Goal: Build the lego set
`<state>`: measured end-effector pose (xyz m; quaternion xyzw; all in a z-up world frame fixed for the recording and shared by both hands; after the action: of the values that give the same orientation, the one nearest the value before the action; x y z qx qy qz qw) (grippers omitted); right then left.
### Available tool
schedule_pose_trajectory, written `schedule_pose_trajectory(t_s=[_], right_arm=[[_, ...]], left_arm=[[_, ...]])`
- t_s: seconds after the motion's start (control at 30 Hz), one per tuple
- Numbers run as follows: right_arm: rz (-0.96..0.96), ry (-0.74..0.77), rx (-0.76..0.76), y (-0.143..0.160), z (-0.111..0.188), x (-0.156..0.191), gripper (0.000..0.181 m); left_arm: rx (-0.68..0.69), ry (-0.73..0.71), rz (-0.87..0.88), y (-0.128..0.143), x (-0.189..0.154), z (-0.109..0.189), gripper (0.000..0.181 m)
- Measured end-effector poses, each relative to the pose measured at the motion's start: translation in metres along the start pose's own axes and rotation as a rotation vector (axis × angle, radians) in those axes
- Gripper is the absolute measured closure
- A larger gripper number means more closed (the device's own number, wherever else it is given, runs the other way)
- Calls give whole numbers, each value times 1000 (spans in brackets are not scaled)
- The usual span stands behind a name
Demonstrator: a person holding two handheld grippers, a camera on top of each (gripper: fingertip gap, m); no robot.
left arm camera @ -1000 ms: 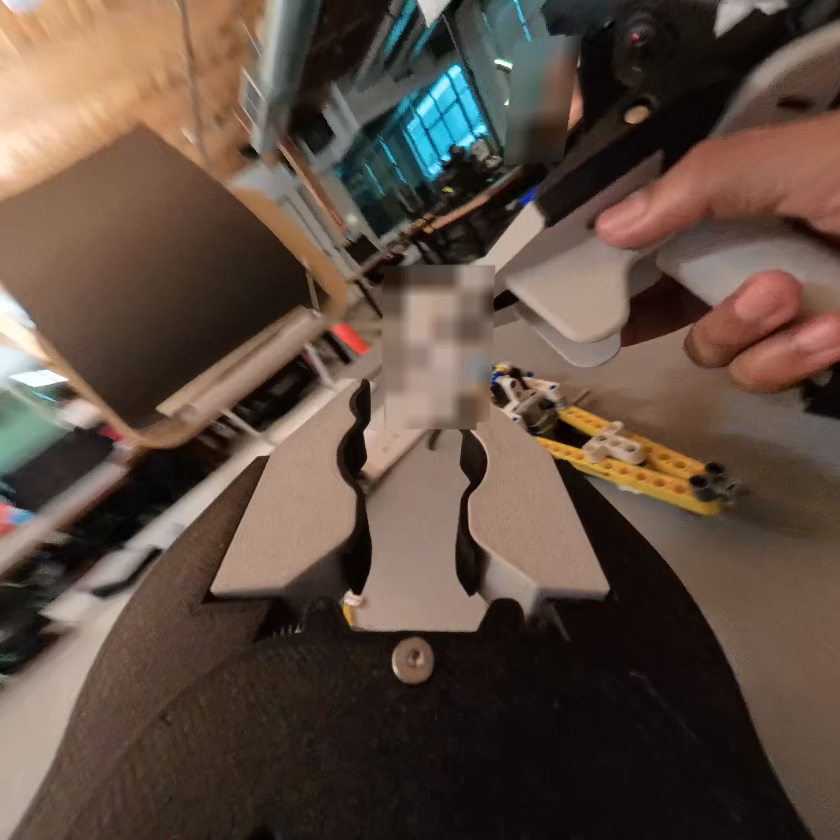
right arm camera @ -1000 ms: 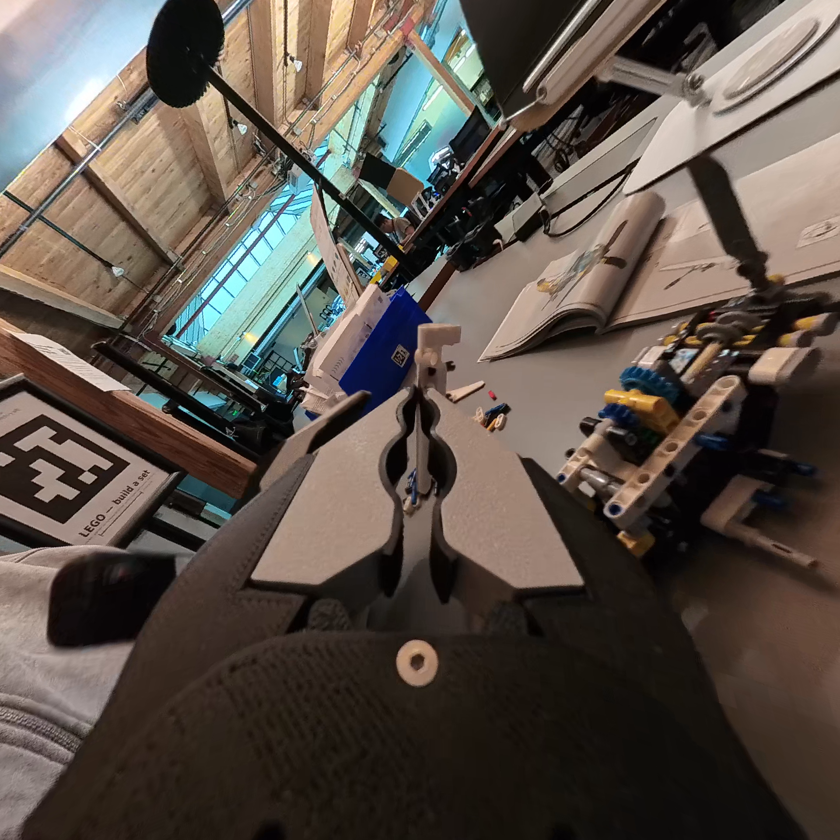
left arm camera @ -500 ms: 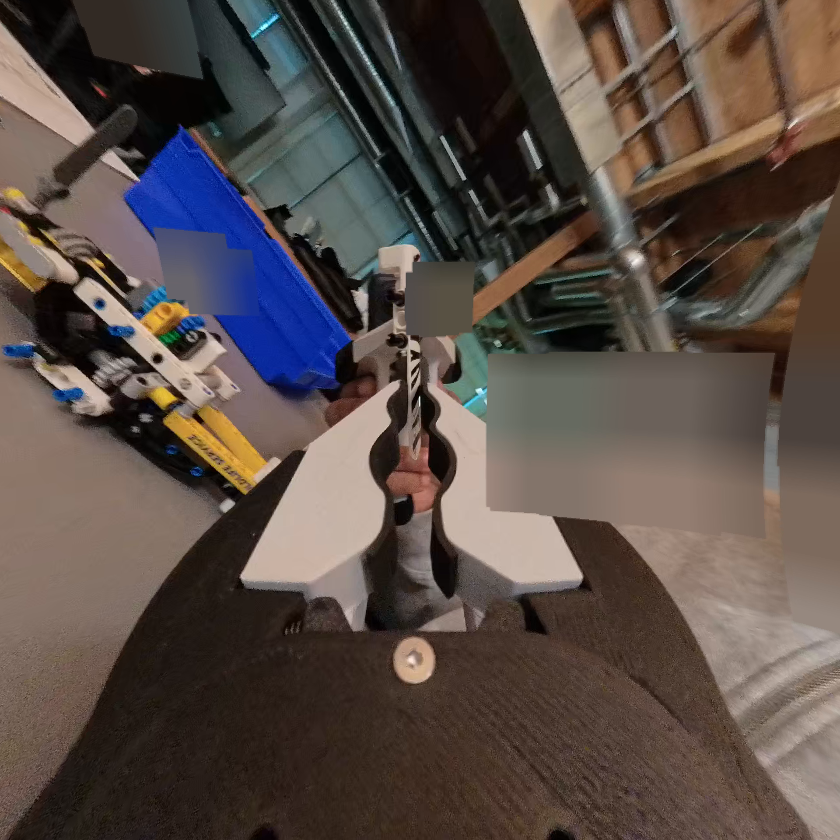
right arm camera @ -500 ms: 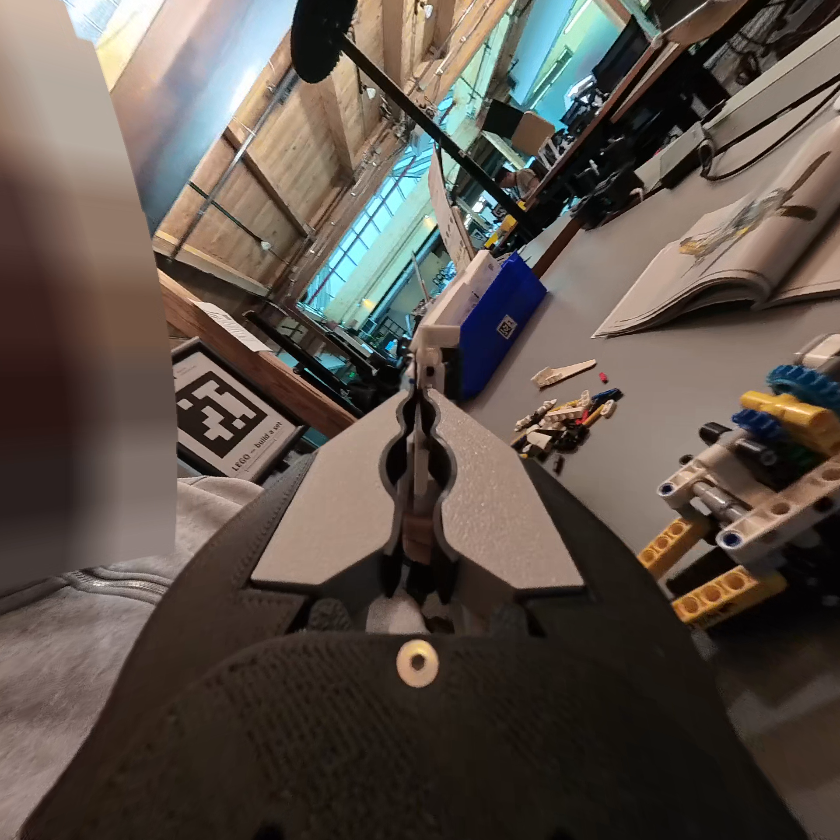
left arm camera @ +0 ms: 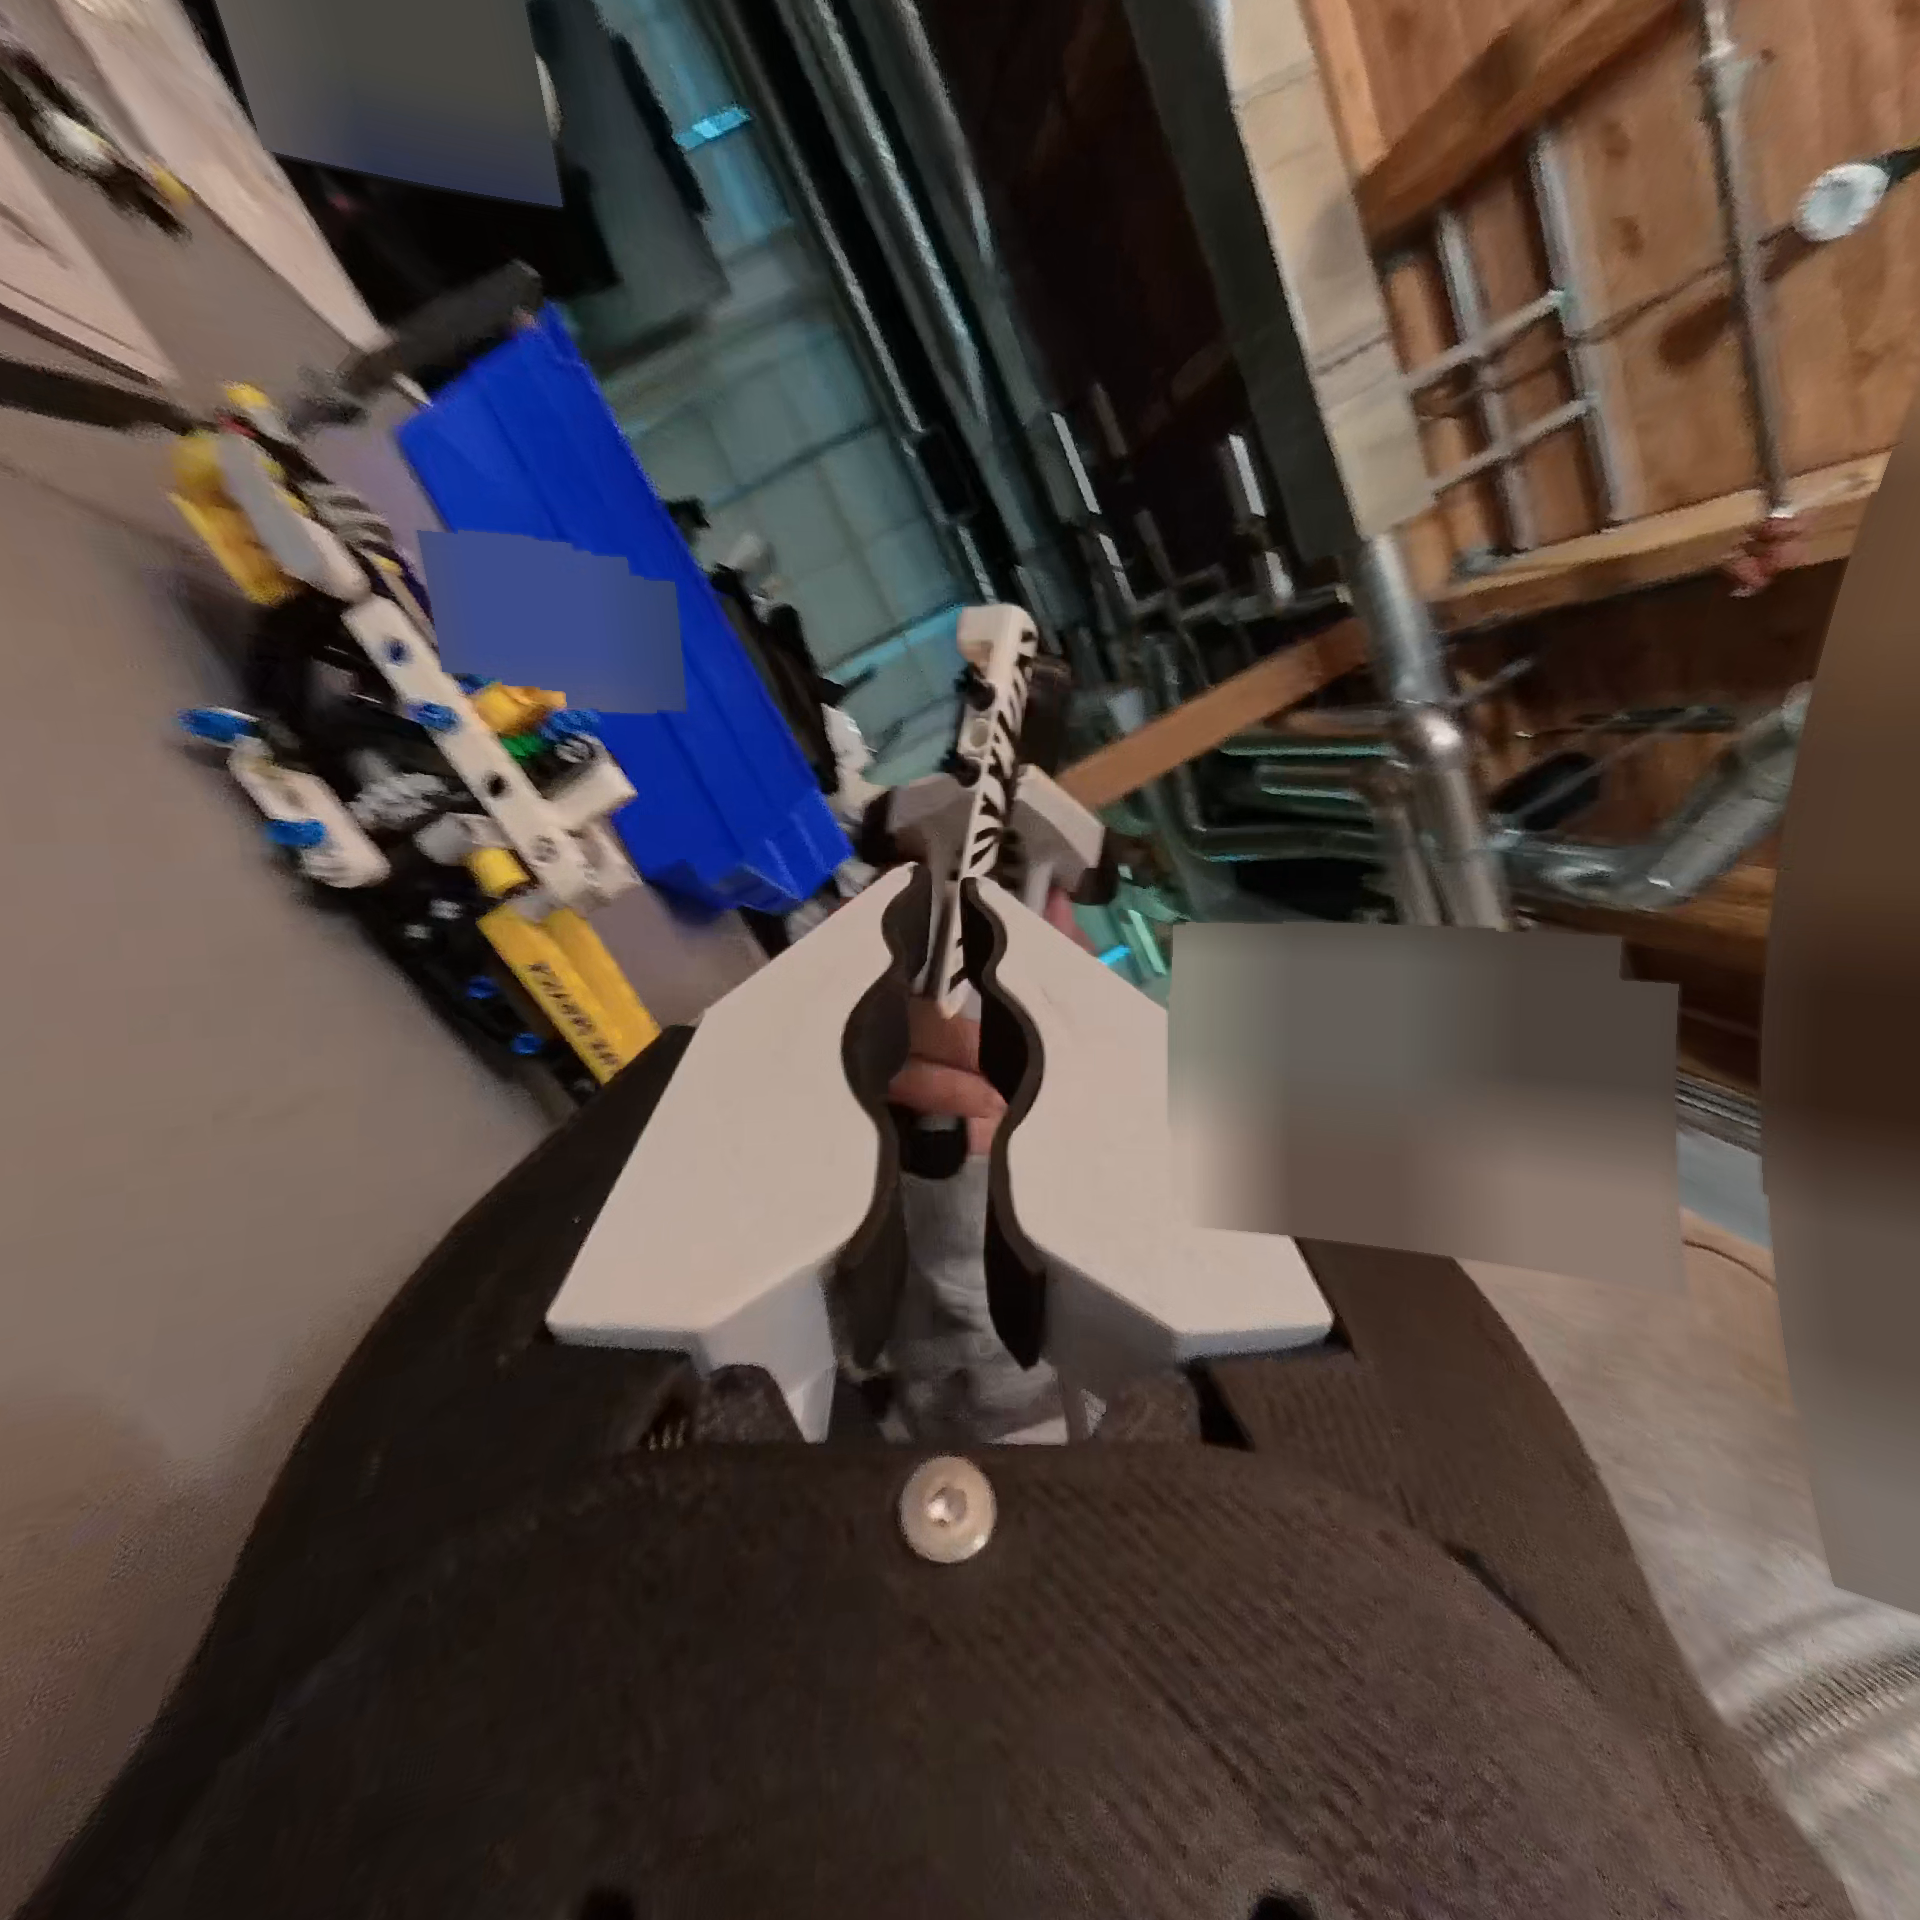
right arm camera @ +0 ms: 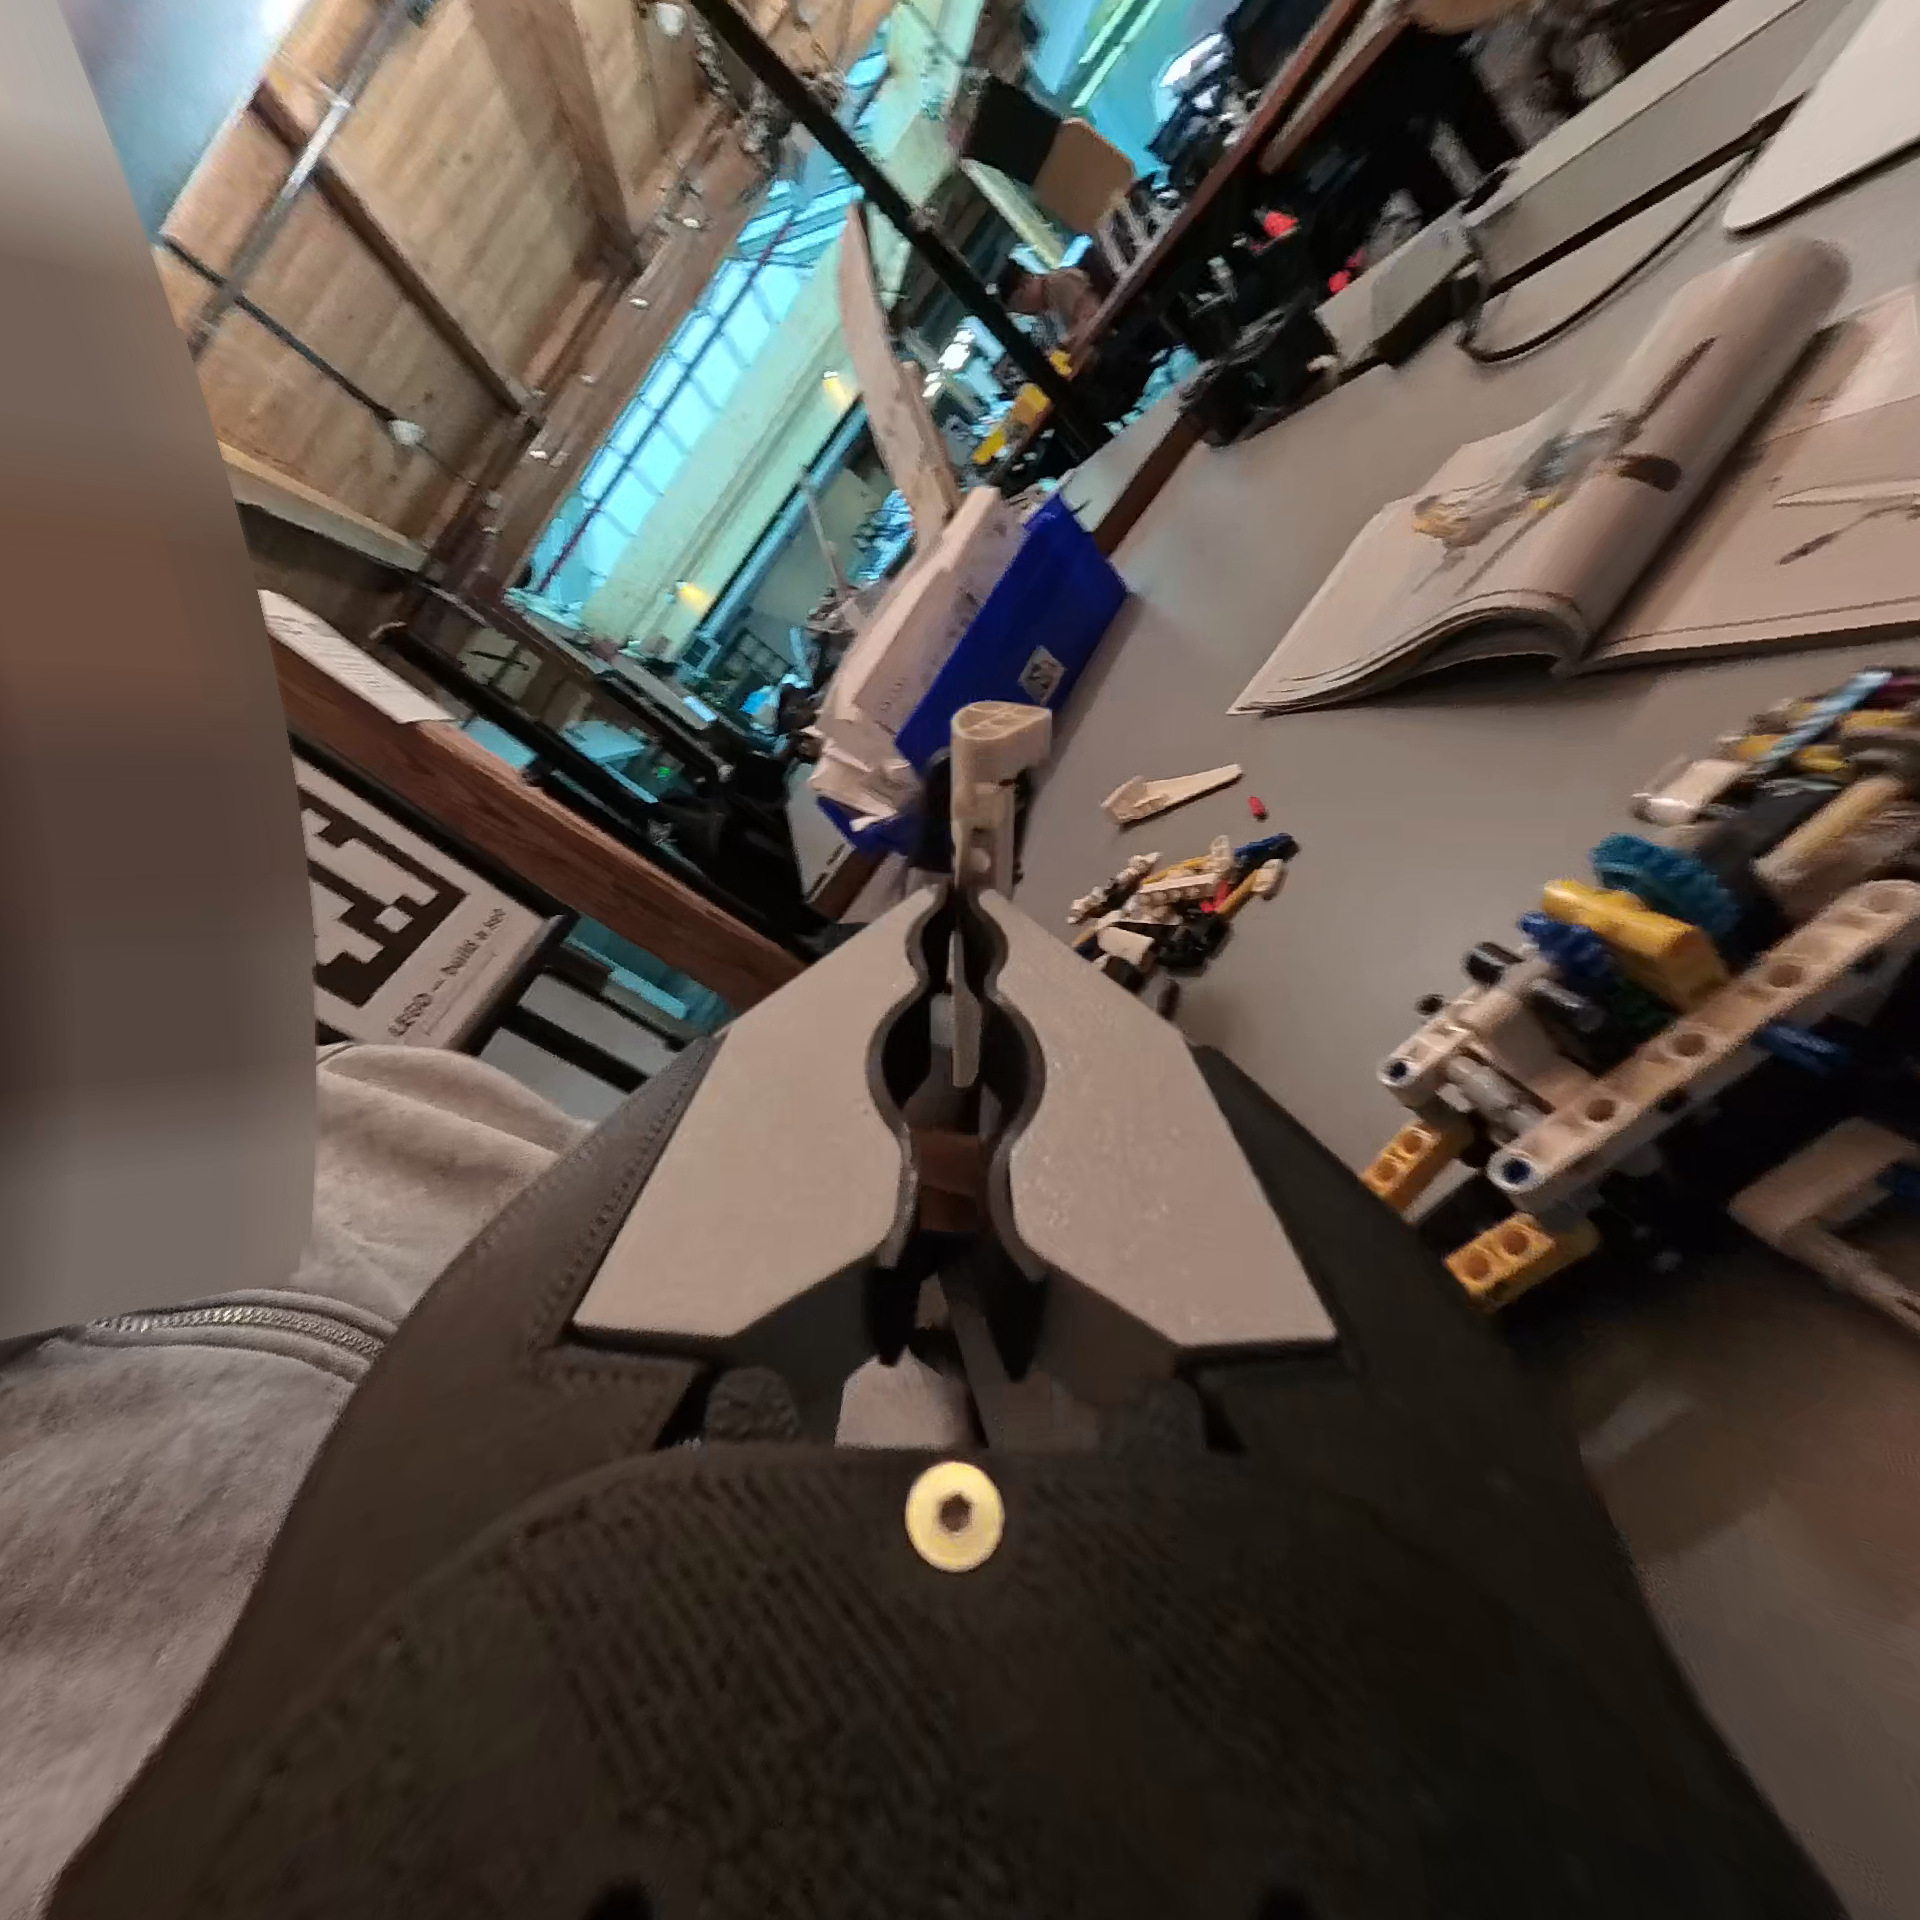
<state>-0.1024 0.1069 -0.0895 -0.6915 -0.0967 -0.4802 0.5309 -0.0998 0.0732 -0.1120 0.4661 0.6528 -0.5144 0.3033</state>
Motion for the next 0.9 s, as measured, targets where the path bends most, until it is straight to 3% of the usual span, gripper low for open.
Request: schedule_pose_trajectory(t_s=[0.03, 0.13, 0.2, 0.3, 0.4, 0.7, 0.9], right_arm=[[-5, 34, -3, -4, 6, -2, 181], [-33, 162, 47, -6, 23, -14, 181], [-55, 256, 130, 0, 30, -23, 181], [-97, 358, 272, 14, 30, -33, 181], [-162, 424, 394, 29, 22, -44, 181], [-365, 627, 445, 45, 15, -57, 181], [-390, 744, 519, 53, 16, -55, 181]], left_arm=[[-7, -44, -14, -2, 6, 2, 178], [36, -174, -62, 4, 22, 2, 178], [134, -309, -140, 19, 37, -2, 174], [282, -472, -268, 37, 56, -6, 142], [332, -541, -341, 40, 62, -5, 132], [465, -343, -144, 50, 51, -8, 118], [564, -359, -234, 66, 55, -10, 105]])
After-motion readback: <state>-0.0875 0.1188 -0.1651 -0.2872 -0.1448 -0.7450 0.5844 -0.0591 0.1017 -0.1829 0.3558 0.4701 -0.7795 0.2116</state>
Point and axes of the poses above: each gripper's, where its closed fingertips meet, z back along the fingers, y out of its underside, x = y × z across the jaws, the point moved 1 cm from there along z, back along the fingers, and after that the axes turned 3 degrees about x, right-handed, at the moved point
